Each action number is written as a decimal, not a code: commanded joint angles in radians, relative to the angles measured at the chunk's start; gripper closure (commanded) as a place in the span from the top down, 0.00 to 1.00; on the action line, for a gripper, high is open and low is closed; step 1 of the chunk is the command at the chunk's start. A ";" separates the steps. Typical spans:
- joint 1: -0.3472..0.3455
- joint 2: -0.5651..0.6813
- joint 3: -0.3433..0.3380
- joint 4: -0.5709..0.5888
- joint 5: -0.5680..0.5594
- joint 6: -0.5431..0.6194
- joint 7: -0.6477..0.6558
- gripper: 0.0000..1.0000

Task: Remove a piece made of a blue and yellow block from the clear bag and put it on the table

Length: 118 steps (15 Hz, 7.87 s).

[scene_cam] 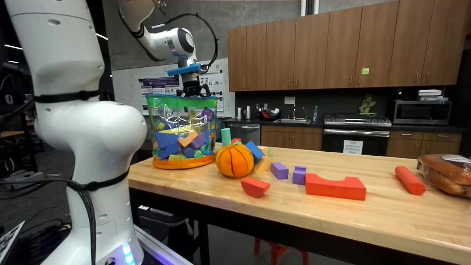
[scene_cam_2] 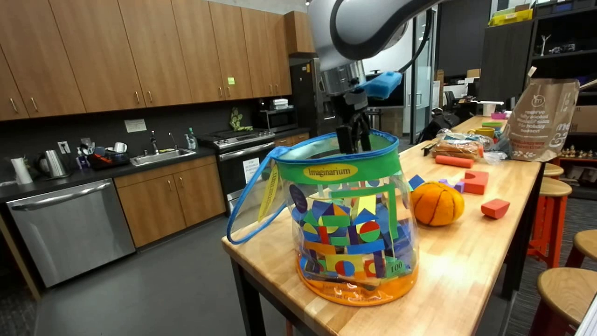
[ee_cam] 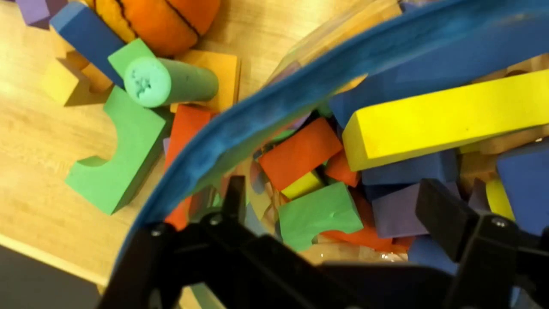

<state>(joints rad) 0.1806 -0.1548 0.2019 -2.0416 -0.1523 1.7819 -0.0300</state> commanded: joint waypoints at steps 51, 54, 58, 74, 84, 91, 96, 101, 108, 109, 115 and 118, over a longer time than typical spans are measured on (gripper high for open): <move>-0.013 0.347 -0.062 0.180 -0.022 -0.022 0.026 1.00; -0.010 0.362 -0.063 0.186 -0.025 -0.034 0.022 1.00; -0.005 0.389 -0.060 0.200 -0.032 -0.057 0.017 1.00; 0.021 0.501 -0.063 0.296 -0.082 -0.175 0.048 0.53; 0.013 0.422 -0.061 0.283 -0.090 -0.167 0.040 0.01; 0.005 0.235 -0.058 0.221 -0.101 -0.101 0.044 0.00; -0.001 0.152 -0.056 0.186 -0.092 -0.074 0.038 0.26; -0.001 0.176 -0.052 0.215 -0.086 -0.093 0.038 0.26; 0.000 0.194 -0.050 0.214 -0.077 -0.088 0.030 0.70; 0.001 0.204 -0.048 0.216 -0.071 -0.083 0.025 0.76; 0.006 0.279 -0.039 0.227 -0.055 -0.082 0.021 1.00; 0.004 0.341 -0.042 0.248 -0.045 -0.087 0.024 1.00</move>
<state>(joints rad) 0.1899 0.1301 0.1603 -1.8313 -0.2203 1.7051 0.0047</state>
